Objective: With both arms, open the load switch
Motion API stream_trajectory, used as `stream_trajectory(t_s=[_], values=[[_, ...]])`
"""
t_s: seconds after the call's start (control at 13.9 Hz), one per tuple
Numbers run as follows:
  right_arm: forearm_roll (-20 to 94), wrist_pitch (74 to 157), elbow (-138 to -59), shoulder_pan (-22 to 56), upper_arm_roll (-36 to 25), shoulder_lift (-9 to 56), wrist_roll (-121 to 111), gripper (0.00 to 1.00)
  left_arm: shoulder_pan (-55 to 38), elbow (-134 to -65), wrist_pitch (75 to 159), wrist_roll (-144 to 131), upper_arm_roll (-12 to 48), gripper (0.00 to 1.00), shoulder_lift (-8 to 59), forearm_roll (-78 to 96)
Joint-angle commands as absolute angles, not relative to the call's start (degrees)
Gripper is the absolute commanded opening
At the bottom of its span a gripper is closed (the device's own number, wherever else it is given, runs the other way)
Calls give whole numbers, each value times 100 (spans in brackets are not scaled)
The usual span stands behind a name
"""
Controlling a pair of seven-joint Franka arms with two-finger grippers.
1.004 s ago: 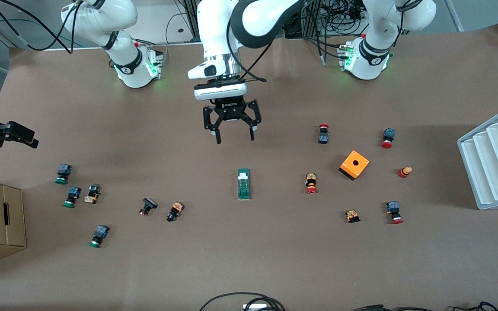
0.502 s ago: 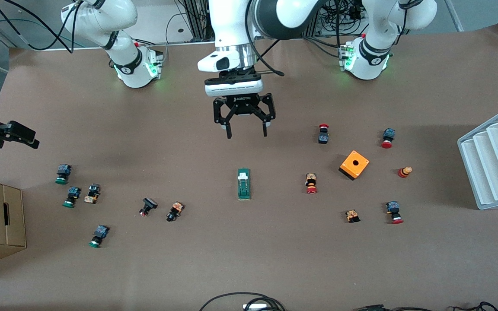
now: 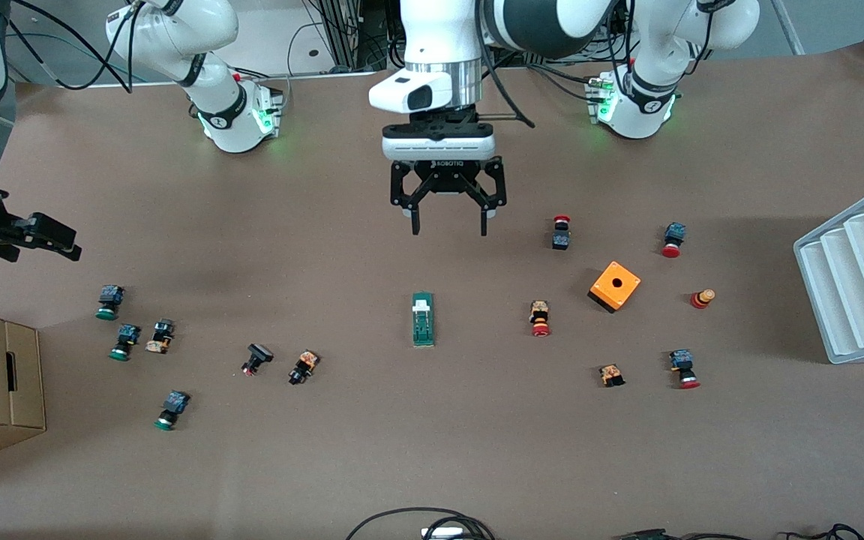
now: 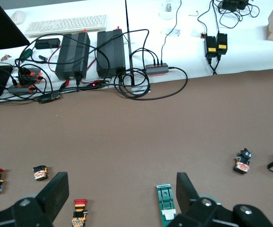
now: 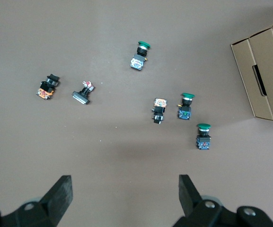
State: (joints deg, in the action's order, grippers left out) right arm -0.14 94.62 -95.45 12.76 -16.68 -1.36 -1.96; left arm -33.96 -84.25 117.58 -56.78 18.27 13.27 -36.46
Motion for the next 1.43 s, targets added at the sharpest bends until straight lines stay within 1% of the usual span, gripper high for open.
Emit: stream_trajectory(t_s=[0.0, 0.36, 0.72, 1.08, 1.22, 1.36], values=[[-167, 9448, -9404, 1301, -1687, -70, -123, 100, -3200, -8473, 11795, -5135, 1811, 100, 1082, -3087], [-167, 9448, -9404, 1301, -1687, -79, -123, 100, -2770, -8517, 11777, -4352, 1802, 100, 940, -2655], [-167, 9439, -9404, 1301, -1687, -79, -123, 100, -2479, -8508, 11786, -4140, 1793, 100, 844, -2277], [-167, 9439, -9404, 1301, -1687, -79, -123, 100, -2452, -8525, 11716, -3438, 1372, 100, 660, -1970], [-167, 9439, -9404, 1301, -1687, -79, -123, 100, -2120, -8543, 11681, -3139, 1318, 100, 545, -1706], [-167, 9439, -9404, 1301, -1687, -79, -123, 100, -2013, -8587, 11611, -2797, 1301, 100, 466, -1547]])
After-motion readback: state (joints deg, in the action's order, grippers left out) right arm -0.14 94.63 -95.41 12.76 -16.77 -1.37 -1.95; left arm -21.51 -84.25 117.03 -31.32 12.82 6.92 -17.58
